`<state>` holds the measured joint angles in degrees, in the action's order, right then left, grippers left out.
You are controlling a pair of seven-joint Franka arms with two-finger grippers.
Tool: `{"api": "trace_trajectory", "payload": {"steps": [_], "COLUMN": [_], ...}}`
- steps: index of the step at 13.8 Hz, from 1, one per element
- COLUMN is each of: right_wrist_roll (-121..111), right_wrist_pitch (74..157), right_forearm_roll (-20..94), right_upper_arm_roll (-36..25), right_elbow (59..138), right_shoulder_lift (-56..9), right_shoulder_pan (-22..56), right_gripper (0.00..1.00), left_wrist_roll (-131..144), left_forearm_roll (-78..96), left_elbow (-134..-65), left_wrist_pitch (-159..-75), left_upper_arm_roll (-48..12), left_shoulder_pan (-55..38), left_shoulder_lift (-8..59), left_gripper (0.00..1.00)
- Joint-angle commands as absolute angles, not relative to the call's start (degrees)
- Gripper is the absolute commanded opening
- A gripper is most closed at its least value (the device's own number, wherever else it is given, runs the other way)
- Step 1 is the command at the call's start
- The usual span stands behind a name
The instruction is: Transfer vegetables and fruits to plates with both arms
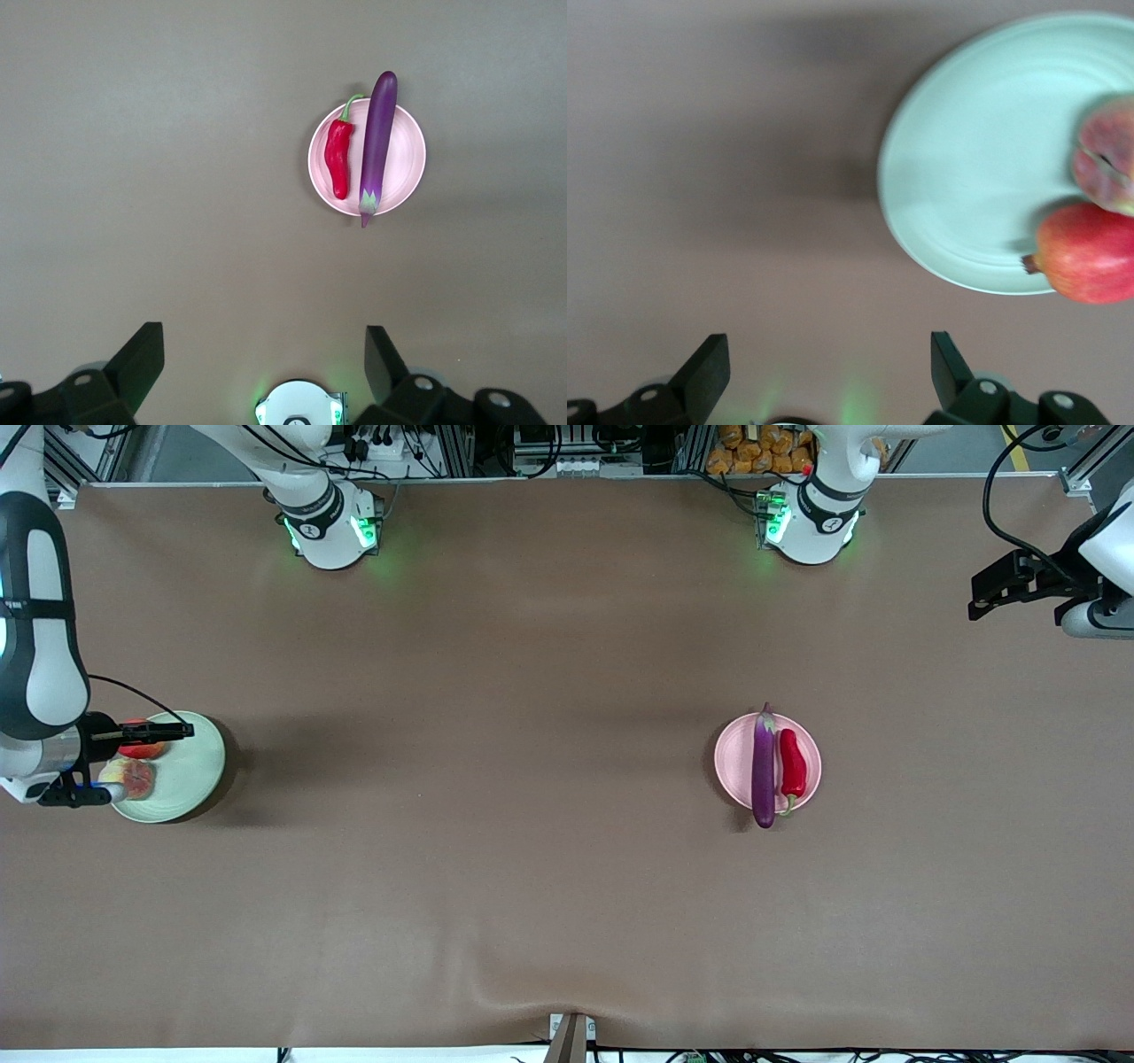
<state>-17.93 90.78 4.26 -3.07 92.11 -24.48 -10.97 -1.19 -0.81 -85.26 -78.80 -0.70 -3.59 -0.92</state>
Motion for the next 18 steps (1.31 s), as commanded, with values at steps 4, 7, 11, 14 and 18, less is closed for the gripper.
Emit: {"api": "trace_trajectory", "payload": {"steps": [4, 7, 11, 14, 18], "right_wrist_roll": [-18.5, -17.8, -3.6, -1.9, -1.8], "right_wrist_pitch": [78.4, 74.7, 70.2, 70.7, 72.1], "right_forearm_roll": [5.2, 5.2, 4.7, 4.4, 4.4], "right_upper_arm_roll": [0.2, 2.1, 2.8, 2.2, 0.6], "right_elbow": [70.8, 65.8, 67.1, 72.6, 76.4], "right_shoulder_lift": [-24.5, -22.9, -15.0, -8.5, -3.5], "right_shoulder_pan": [-6.2, -4.7, -1.7, -0.4, -0.2], "right_gripper": [1.0, 1.0, 1.0, 1.0, 1.0], "left_wrist_roll": [-1.6, -1.6, -2.0, -2.2, -2.2], "left_forearm_roll": [0.4, 0.7, 0.4, 0.8, 0.9], "left_elbow": [-84.6, -85.0, -84.8, -84.9, -85.1], "left_wrist_pitch": [-80.2, -80.6, -82.1, -81.8, -81.9], "left_upper_arm_roll": [-0.7, -0.5, -0.9, -1.0, -1.0], "left_shoulder_pan": [-3.1, -3.2, -3.3, -3.3, -3.3], "left_shoulder_lift": [-0.6, -0.4, 0.0, -0.4, -0.5], "left_gripper": [1.0, 1.0, 1.0, 1.0, 1.0]}}
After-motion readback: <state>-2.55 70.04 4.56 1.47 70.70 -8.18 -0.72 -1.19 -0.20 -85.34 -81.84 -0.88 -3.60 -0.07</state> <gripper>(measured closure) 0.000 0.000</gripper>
